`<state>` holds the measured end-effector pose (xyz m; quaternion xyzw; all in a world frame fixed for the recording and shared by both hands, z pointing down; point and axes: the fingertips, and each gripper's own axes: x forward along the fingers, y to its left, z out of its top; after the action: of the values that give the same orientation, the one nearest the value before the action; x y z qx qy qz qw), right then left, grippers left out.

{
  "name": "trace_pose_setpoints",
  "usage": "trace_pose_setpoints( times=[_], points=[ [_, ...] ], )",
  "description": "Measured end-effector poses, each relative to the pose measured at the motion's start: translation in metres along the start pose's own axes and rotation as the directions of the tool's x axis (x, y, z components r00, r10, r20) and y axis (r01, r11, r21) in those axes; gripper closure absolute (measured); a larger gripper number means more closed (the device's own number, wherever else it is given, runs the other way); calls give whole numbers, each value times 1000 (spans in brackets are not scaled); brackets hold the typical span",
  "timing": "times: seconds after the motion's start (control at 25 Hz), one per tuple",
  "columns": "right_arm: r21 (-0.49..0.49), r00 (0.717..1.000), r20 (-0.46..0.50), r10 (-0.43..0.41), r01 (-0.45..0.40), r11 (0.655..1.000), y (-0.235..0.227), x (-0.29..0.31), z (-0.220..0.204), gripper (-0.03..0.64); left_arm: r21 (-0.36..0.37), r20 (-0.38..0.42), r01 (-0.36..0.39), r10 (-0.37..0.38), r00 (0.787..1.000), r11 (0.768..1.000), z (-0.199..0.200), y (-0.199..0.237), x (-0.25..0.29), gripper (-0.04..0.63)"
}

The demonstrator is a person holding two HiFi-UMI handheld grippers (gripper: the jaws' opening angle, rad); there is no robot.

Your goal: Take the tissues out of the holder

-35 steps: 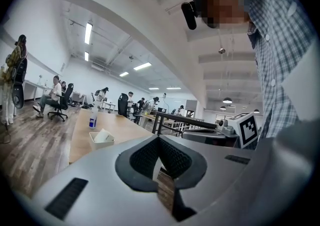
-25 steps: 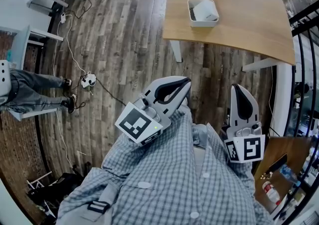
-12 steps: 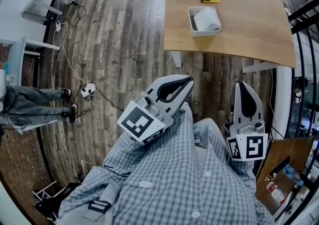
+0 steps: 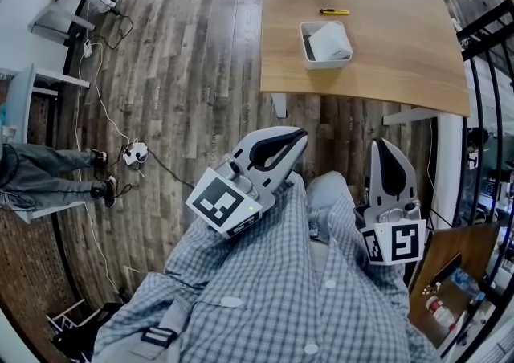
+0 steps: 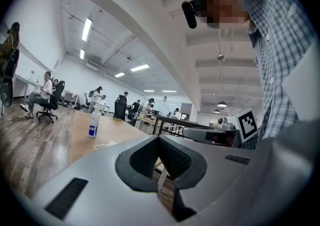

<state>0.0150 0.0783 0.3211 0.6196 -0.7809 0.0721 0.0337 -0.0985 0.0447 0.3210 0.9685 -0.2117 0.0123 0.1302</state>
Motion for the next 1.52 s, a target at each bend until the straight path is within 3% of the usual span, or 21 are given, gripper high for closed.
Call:
trace_pose_setpoints(
  times=[0.64,1.0,1.12,1.52],
  points=[
    [-6,998,-47,34,-34,999,-26,11,-15,604,-2,-25,-46,46,999,999,-6,-3,16,591],
    [-17,995,-42,96,-97,995,-54,46,-9,604,8,37,-48,48,998,999,15,8,60,591],
    [-17,993,-31,111,-111,994,-67,58,-4,604,11,-8,-69,70,998,998,10,16,74,591],
    [-65,988,-27,154,-155,986,-114,100,13,604,29,-20,-106,107,994,994,22,41,118,591]
  ],
)
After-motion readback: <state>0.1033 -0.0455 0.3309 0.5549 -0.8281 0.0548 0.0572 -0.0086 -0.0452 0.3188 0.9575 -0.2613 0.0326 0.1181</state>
